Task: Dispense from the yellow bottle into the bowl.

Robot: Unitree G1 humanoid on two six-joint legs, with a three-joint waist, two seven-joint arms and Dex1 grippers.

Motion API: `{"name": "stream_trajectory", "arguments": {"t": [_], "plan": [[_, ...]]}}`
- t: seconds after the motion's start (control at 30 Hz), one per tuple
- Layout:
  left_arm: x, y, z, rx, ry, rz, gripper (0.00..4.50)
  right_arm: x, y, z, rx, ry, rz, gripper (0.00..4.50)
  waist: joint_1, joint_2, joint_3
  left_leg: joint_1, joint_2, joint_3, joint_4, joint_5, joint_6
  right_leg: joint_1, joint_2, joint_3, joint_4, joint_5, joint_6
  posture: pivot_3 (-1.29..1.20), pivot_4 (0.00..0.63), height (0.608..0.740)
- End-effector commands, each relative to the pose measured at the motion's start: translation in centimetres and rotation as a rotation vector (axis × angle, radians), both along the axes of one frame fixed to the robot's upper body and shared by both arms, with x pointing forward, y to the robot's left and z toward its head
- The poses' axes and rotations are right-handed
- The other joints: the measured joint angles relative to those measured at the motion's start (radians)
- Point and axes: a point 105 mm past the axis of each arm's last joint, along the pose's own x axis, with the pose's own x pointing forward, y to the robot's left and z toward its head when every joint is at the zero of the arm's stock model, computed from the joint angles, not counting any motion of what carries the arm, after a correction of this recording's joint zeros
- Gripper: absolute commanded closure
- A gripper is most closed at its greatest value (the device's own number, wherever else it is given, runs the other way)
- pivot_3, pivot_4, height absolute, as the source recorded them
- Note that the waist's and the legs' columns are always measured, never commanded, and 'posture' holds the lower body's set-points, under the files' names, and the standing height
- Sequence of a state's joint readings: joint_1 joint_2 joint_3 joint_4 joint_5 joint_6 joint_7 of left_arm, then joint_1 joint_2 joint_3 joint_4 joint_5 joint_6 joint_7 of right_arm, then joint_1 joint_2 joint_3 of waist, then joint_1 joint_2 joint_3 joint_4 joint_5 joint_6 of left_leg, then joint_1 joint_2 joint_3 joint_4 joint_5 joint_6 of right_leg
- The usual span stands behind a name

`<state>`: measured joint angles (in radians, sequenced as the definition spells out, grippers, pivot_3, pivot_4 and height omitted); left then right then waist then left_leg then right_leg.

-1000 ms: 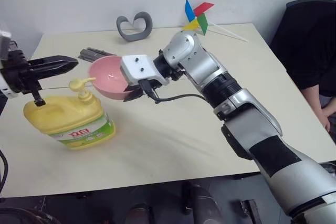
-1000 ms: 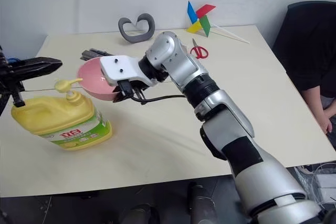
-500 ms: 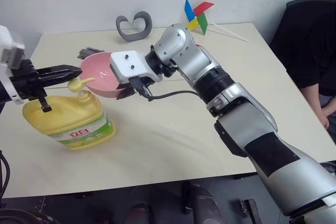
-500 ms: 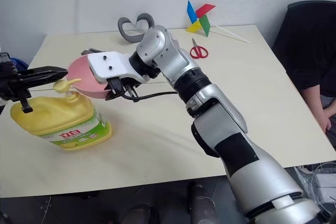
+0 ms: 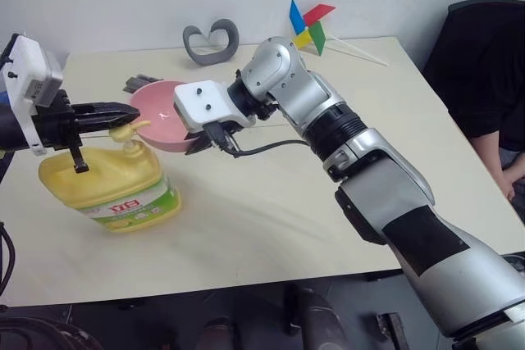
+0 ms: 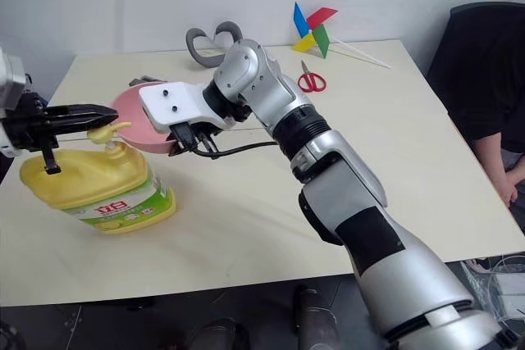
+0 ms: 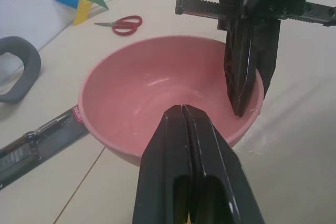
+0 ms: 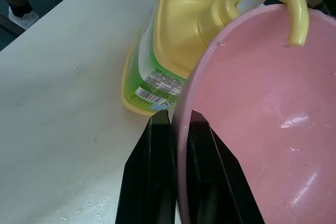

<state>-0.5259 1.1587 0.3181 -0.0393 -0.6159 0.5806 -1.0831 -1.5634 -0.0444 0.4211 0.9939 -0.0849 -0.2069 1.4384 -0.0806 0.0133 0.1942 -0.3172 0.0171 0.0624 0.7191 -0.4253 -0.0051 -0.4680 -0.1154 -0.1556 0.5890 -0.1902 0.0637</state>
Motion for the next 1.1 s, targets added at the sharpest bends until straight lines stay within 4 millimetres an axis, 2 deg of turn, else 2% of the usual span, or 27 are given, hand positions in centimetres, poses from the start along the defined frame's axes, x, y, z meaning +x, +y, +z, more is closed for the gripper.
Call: {"name": "stream_trajectory", "arguments": {"t": [0.03, 0.17, 0.37, 0.57, 0.73, 1.1], "plan": [[-0.6, 0.3, 2.1, -0.022, -0.059, -0.002, 4.48, -0.3, 0.4, 1.7, 0.047, -0.041, 0.022, 4.5, 0.0, 0.0, 0.0, 0.0, 0.0, 0.0, 0.0, 0.0, 0.0, 0.0, 0.0, 0.0, 0.0, 0.0, 0.0, 0.0, 0.15, 0.74], [-2.6, 0.8, 3.6, -0.09, -0.008, -0.034, 4.48, 0.0, 0.0, 1.4, 0.029, -0.055, 0.015, 4.5, -0.004, -0.002, -0.001, -0.005, 0.0, 0.001, 0.0, 0.0, 0.0, -0.008, 0.0, 0.001, 0.001, 0.0, 0.0, 0.0, 0.15, 0.74], [-2.9, 1.7, 1.2, -0.004, 0.065, 0.003, 4.48, -0.3, 0.2, 1.5, 0.032, -0.051, 0.029, 4.5, -0.006, -0.002, 0.0, -0.009, 0.0, 0.003, -0.001, 0.001, -0.001, -0.013, 0.001, 0.001, 0.003, -0.001, -0.002, 0.0, 0.15, 0.74], [-2.4, 1.6, -0.3, 0.063, 0.082, 0.006, 4.48, -0.5, 0.3, 1.4, 0.025, -0.056, 0.047, 4.5, -0.004, -0.003, 0.0, -0.008, 0.001, 0.002, 0.001, 0.001, -0.002, -0.012, 0.001, 0.001, 0.005, -0.001, -0.002, 0.0, 0.15, 0.74], [-1.4, 1.4, -0.2, 0.044, 0.056, 0.012, 4.48, -1.0, 0.5, 1.5, 0.019, -0.053, 0.076, 4.5, -0.002, -0.003, 0.0, -0.008, 0.001, 0.002, 0.001, 0.002, -0.003, -0.012, 0.0, 0.002, 0.006, -0.002, -0.003, 0.0, 0.15, 0.74], [-1.2, 1.7, -1.5, 0.092, 0.119, -0.004, 4.48, -2.1, 1.2, 2.1, 0.019, -0.063, 0.128, 4.5, -0.002, -0.004, 0.0, -0.005, 0.001, 0.003, 0.001, 0.002, -0.003, -0.011, 0.0, 0.003, 0.009, -0.002, -0.004, 0.0, 0.15, 0.74]]}}
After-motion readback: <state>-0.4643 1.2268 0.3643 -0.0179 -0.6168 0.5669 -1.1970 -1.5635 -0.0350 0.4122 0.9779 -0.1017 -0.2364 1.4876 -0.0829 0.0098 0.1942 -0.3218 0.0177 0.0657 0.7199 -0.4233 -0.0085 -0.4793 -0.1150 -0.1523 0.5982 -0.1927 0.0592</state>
